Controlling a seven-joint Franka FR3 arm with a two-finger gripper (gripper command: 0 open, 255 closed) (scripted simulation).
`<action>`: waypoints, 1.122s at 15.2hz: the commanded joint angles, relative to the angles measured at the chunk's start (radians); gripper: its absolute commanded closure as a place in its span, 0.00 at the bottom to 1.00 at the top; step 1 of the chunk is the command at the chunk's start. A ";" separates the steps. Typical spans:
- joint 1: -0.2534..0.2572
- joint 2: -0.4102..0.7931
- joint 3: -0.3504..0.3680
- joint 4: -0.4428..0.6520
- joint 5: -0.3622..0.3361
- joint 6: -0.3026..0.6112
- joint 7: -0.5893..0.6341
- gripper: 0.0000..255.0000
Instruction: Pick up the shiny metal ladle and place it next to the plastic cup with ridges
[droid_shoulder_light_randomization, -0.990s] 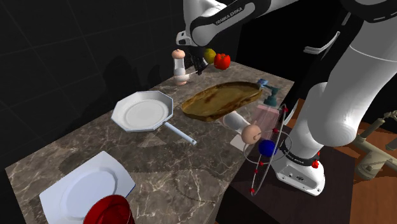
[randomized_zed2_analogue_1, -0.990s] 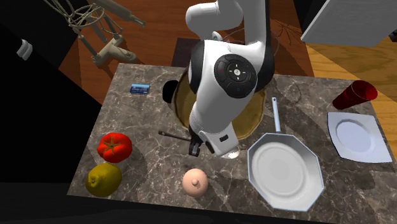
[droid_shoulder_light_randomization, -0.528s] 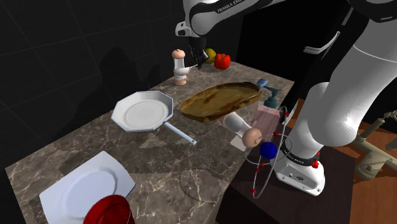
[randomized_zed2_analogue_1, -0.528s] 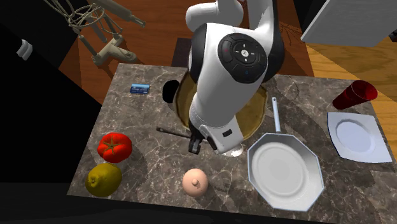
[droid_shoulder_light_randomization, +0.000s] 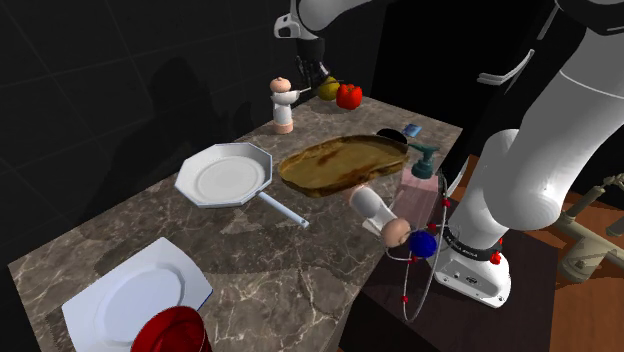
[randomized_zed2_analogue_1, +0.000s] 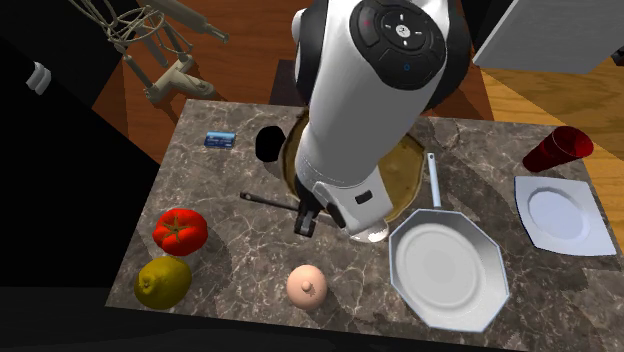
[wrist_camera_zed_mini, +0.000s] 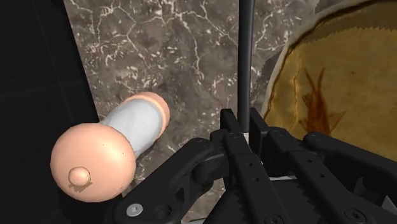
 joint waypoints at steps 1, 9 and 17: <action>0.000 -0.005 0.000 0.019 0.002 -0.024 -0.005 1.00; 0.056 -0.019 0.070 0.036 0.004 -0.080 0.109 1.00; 0.144 0.016 0.175 0.083 0.016 -0.134 0.291 1.00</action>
